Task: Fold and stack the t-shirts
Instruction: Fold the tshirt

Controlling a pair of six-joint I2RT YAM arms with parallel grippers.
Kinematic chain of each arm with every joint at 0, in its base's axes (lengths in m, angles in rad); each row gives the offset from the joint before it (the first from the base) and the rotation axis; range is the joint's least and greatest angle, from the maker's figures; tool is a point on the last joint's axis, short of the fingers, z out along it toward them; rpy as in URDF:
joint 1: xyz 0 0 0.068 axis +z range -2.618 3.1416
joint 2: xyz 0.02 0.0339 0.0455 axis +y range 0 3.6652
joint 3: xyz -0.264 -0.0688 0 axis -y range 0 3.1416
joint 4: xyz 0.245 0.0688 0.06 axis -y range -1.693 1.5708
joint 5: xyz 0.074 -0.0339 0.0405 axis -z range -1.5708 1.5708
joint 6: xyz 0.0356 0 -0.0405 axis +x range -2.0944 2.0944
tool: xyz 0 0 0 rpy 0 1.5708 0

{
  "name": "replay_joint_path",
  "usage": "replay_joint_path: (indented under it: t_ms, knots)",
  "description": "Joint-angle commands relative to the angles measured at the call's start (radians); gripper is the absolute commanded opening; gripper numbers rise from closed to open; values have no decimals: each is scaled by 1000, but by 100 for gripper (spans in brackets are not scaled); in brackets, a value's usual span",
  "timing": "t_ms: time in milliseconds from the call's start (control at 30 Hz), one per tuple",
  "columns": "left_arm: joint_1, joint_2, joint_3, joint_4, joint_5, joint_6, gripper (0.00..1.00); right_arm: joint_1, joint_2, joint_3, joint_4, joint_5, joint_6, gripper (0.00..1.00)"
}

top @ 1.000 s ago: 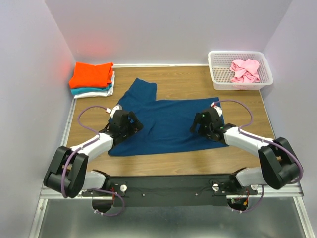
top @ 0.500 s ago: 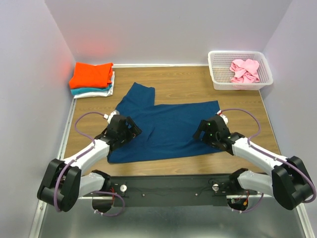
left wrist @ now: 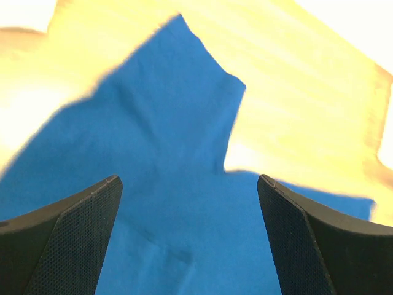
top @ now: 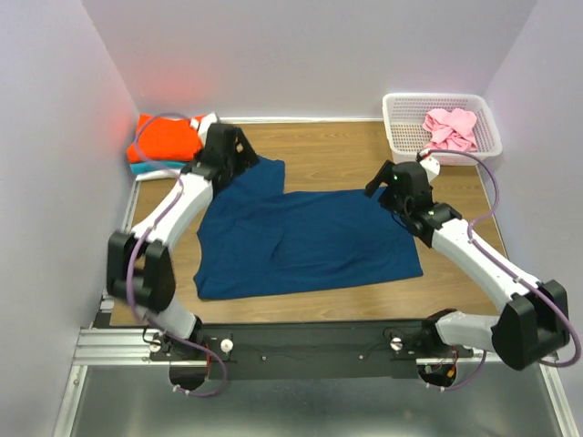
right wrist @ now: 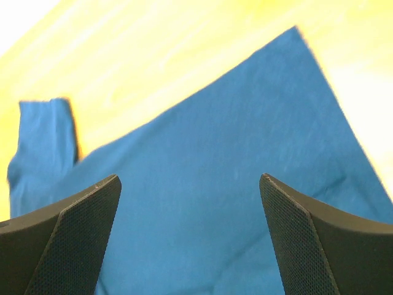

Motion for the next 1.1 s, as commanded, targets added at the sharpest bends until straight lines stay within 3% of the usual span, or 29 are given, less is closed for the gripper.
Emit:
replay_joint_path:
  t_ms: [0,133,233,367,500,867,933,1067]
  knots:
    - [36,264,280,-99,-58,149,98,-26,68,62,-13,98,-32,100]
    - [56,517,588,-203,-53,218,98,-37,86,39,-13,114,-55,100]
    - [63,704,904,-261,-101,281,98,-53,95,22,-13,105,-61,100]
    - [73,919,1172,-358,-104,333,98,-72,94,9,-13,85,-78,100]
    - [105,1020,1215,-322,5,327,98,-80,94,3,-13,81,-86,100]
    - [106,1120,1225,-299,-4,413,95,-90,119,-11,-15,72,-101,100]
    - [106,1145,1241,-326,10,419,76,-92,126,-7,-13,69,-103,100]
    - [106,1154,1236,-331,31,436,68,-92,140,-4,-13,65,-104,100]
